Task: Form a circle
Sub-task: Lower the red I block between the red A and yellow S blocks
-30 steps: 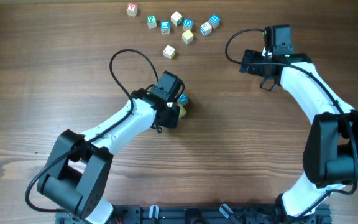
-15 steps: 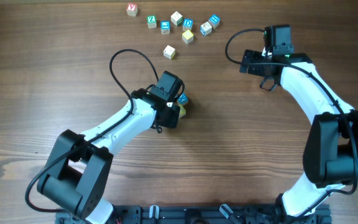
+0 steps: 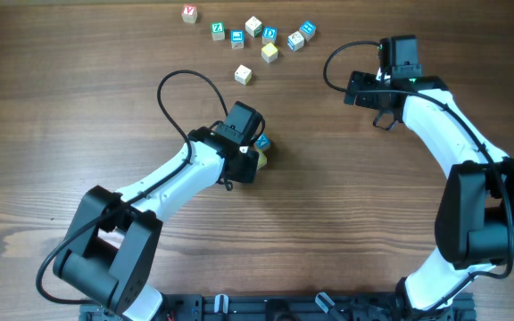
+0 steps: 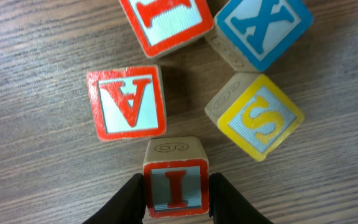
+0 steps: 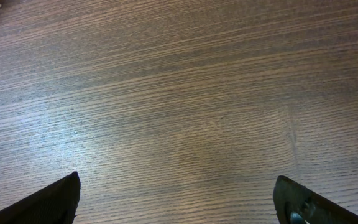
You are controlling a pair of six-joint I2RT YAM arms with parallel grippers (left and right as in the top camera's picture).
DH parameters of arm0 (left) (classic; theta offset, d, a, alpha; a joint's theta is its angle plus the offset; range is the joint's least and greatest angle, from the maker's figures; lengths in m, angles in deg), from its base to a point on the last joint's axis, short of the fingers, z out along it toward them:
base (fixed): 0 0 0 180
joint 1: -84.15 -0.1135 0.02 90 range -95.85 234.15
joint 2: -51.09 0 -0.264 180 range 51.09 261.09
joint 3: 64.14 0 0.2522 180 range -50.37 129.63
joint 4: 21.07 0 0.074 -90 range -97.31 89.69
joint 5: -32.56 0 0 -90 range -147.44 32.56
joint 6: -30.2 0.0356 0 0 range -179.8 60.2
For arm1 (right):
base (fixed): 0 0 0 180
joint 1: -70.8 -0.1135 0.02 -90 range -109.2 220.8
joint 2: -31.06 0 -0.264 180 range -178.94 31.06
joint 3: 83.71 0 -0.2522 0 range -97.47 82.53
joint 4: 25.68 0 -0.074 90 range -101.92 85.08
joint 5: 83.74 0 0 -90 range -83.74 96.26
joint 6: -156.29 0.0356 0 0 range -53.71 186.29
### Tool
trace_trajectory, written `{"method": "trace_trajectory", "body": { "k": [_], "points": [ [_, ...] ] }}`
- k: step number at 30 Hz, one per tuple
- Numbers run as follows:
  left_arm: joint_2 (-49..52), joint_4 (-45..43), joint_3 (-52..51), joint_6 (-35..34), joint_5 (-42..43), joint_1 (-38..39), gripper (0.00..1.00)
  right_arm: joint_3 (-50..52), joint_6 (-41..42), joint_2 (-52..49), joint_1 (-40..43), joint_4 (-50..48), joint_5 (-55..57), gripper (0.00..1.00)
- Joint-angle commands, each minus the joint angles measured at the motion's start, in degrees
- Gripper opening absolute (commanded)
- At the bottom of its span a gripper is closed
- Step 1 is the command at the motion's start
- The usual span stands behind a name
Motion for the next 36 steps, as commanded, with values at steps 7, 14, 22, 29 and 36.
{"method": "trace_trajectory", "body": {
  "k": [7,14,22,29,36],
  "points": [
    [0.48,-1.44,0.2,0.68,0.7,0.26,0.37,-0.87,0.31,1.27,-0.07,0.02,0.61,1.0],
    [-2.58,-1.31,0.2,0.7,0.66,0.24,0.4,-0.87,0.31,1.27,-0.09,0.02,0.61,1.0],
    [-6.58,0.0,0.17,0.68,-2.43,0.09,0.24,-0.87,0.28,1.27,-0.09,0.02,0.61,1.0],
    [-3.78,1.27,-0.17,-2.36,-4.66,0.11,0.04,-0.87,0.31,1.27,-0.09,0.02,0.61,1.0],
    [0.42,-0.66,-0.2,-2.34,-1.64,0.15,0.04,-0.87,0.31,1.27,-0.09,0.02,0.61,1.0]
  ]
}}
